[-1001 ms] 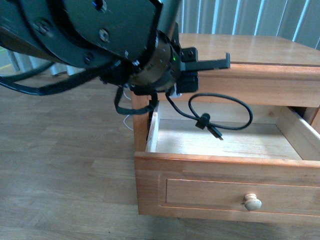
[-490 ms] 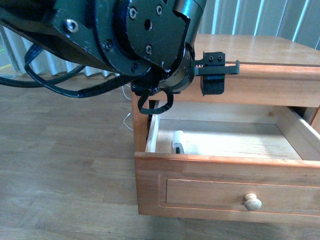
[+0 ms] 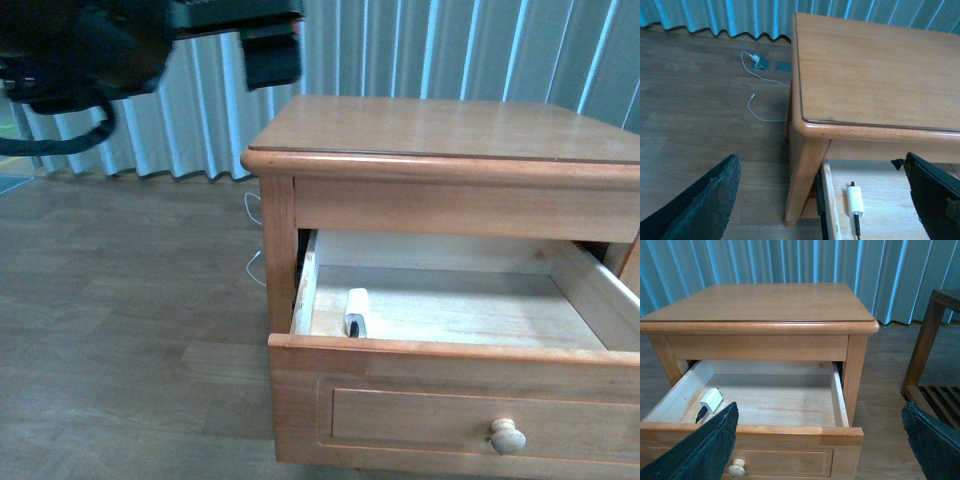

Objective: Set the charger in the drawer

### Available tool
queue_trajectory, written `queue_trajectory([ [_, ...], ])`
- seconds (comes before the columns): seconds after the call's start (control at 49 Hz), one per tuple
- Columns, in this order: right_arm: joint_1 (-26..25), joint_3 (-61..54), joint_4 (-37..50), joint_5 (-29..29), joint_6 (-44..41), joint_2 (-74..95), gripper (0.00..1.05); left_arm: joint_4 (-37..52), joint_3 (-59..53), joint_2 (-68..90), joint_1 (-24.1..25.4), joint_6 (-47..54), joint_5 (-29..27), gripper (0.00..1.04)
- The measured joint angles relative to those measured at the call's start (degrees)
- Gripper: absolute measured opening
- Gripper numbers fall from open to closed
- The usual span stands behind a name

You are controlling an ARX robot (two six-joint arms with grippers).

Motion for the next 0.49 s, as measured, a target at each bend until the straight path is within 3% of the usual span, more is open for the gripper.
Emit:
queue_trajectory([
  [0.286, 0.00, 0.00, 0.00, 0.00, 0.00, 0.00, 0.97, -5.27, -15.15, -23.98, 3.37, 2.29, -0.24, 0.99],
  [0.49, 0.00, 0.00, 0.00, 0.00, 0.00, 0.00, 0.97, -15.23, -26.97, -43.98, 4.81, 2.58, -3.34, 0.99],
])
